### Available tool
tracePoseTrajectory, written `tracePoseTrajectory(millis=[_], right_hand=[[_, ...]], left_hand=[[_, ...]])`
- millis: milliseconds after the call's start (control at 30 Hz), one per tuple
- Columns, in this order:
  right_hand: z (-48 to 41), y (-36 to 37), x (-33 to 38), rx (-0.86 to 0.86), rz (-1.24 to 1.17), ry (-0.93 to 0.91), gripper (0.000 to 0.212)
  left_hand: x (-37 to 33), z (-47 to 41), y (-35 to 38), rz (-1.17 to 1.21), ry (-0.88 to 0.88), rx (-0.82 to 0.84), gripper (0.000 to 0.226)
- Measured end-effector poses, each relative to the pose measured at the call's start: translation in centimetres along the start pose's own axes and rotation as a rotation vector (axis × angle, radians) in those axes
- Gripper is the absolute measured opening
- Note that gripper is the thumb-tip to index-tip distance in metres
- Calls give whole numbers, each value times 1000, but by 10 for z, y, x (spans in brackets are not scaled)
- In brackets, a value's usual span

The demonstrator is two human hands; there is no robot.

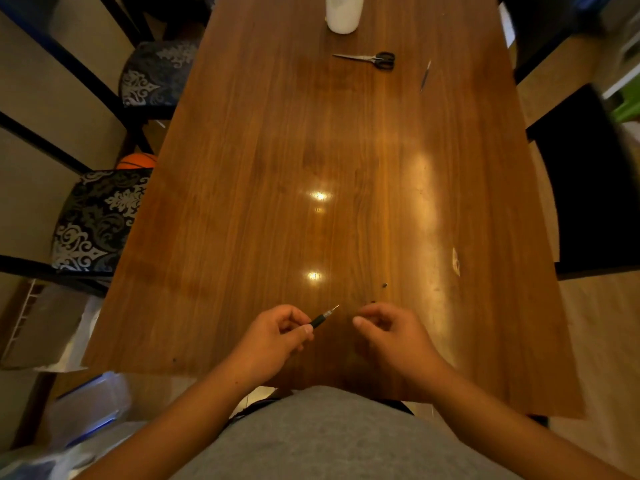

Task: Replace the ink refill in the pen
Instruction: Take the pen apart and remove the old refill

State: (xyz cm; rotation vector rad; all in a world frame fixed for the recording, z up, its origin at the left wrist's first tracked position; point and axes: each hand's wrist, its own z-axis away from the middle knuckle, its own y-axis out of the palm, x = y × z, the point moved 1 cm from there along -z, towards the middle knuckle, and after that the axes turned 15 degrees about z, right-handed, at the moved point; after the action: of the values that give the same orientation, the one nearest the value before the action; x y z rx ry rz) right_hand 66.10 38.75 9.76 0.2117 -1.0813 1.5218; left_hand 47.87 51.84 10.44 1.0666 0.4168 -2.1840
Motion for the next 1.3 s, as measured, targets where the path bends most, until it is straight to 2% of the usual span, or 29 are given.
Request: tracePoseTrajectory(millis=[100,233,400,533,833,1000,1133,1300], right_hand=[[16,6,20,43,-231,-8,13],[23,5,32,39,-344,-60,11],[25,-2,33,12,-382,-84,14],[25,-7,32,-28,-414,-106,10],[7,-26,35,-179,-394,-125,17],[-11,-40,37,-181,-469,-124,14],[-30,-56,37,-251,-512,-125,14],[-53,-59,37,-258,-394,-118,18]], left_hand=[[-6,4,11,9,41,33,9],[-14,10,22,12,98,59,12],[-24,16,31,26,146,85,4],[-28,18,34,44,149,89,7],[-21,17,24,39,98,47,8],[-17,15,16,21,114,19,8],[-13,12,9,15,105,-16,8],[-8,9,1,66,76,-63,8]])
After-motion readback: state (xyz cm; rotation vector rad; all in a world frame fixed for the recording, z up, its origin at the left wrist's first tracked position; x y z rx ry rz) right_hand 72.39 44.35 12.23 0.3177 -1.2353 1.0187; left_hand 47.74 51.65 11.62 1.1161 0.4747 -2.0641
